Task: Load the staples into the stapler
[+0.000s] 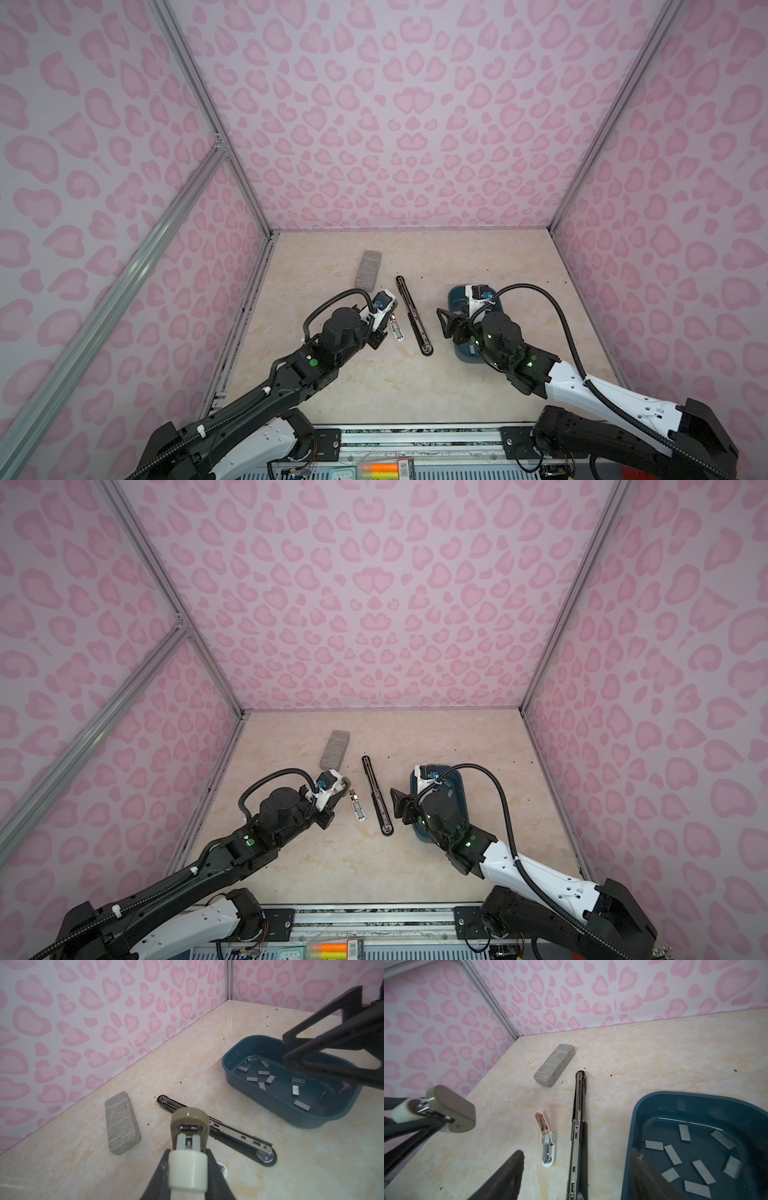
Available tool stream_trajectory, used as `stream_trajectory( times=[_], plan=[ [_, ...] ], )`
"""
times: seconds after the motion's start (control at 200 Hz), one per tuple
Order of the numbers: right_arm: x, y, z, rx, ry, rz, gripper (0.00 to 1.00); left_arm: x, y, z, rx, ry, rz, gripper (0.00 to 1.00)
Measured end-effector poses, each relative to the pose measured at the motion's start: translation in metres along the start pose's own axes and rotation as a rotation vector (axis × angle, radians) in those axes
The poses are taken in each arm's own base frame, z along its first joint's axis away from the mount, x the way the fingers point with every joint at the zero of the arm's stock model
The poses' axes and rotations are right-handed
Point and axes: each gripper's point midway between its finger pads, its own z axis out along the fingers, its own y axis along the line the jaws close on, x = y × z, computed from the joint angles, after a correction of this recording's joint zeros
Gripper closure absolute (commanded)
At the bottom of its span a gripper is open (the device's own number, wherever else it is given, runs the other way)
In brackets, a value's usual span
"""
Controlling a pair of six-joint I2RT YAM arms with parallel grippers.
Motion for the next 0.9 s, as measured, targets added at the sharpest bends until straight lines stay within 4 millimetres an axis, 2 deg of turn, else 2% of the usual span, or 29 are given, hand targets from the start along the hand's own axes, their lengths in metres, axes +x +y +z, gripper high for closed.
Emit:
stream_trajectory(
  times=[0.11,0.3,0.51,0.62,0.8,0.9],
  plan=[
    [-0.003,0.009,-0.005,-0.031,-0.015,-0.011,0.2,0.0,0.004,-0.004,-0.02,-0.011,-0.003,0.96],
    [-0.005,0.01,-0.006,-0.031,-0.022,-0.017,0.19,0.001,0.013,-0.013,-0.072,-0.037,0.004,0.96],
    [-0.004,0.016,-0.003,-0.041,-0.013,-0.026,0.19,-0.002,0.01,-0.014,-0.055,-0.049,0.027,0.96],
    [-0.006,0.032,0.0,-0.078,-0.003,-0.037,0.19,-0.003,0.008,-0.014,-0.044,-0.053,0.028,0.96],
    [0.006,0.07,0.002,-0.169,0.046,-0.075,0.2,-0.012,0.0,-0.013,0.008,-0.069,0.037,0.96],
    [0.007,0.076,0.006,-0.175,0.056,-0.083,0.21,-0.015,-0.01,-0.007,0.057,-0.063,0.052,0.96]
  ],
)
